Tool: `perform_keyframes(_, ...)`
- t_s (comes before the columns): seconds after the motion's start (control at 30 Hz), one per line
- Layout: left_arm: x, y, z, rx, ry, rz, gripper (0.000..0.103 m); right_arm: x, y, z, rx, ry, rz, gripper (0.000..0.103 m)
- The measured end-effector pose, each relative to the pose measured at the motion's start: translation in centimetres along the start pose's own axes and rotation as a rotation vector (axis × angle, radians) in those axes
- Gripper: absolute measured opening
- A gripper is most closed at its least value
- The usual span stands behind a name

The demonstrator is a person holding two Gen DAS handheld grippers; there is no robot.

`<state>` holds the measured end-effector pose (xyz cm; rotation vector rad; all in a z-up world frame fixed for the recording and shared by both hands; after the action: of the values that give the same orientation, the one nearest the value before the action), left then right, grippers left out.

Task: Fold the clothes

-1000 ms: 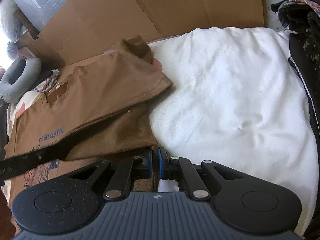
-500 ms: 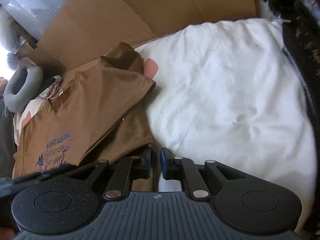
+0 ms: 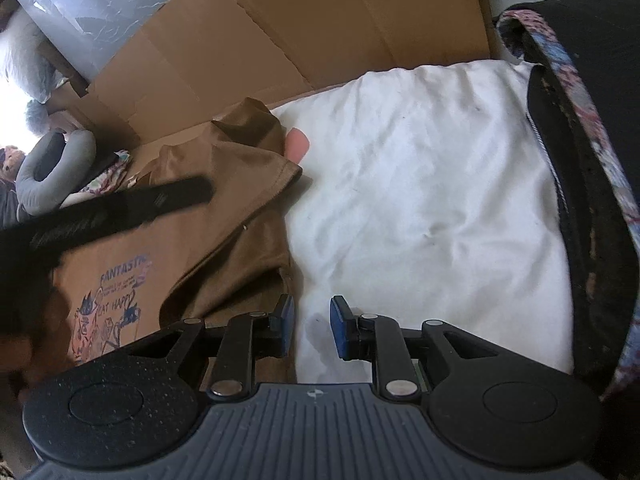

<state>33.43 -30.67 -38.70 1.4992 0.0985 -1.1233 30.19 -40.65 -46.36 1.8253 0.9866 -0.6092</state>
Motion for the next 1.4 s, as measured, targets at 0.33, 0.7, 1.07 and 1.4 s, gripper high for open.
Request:
perform_keyframes(0.33, 5.3, -0.6, 1.1, 0.084, 0.022, -0.055, 0.041, -0.2, -1.4, 0.7, -0.013, -0.009, -0.023, 0.027)
perform_keyframes(0.7, 8.6, -0.5, 1.2, 0.155, 0.077, -0.109, 0.045, 0.0, -1.8, 0.9, -0.015, -0.014, -0.023, 0.027)
perform_keyframes(1.07, 9.5, 0.0, 0.3, 0.083, 0.122, -0.114, 0.020, -0.4, -2.0, 0.8, -0.021, -0.039, -0.006, 0.027)
perform_keyframes(1.4, 4.8, 2.1, -2.2, 0.008, -0.021, -0.077, 0.007, -0.8, -0.1, 0.1, -0.055, -0.031, 0.035, 0.027)
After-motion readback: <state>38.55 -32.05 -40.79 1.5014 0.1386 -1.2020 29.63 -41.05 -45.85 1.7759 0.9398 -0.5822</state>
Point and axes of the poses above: each gripper's, at about its wrist camera, not at the fingertips, and x roughly the way its jaws point, z to its right, y to its top, the point moved 2 cm from there along x, roughly the way its jaws point, and after that the axes turned 1 degree about z, right-handed, at the moved point
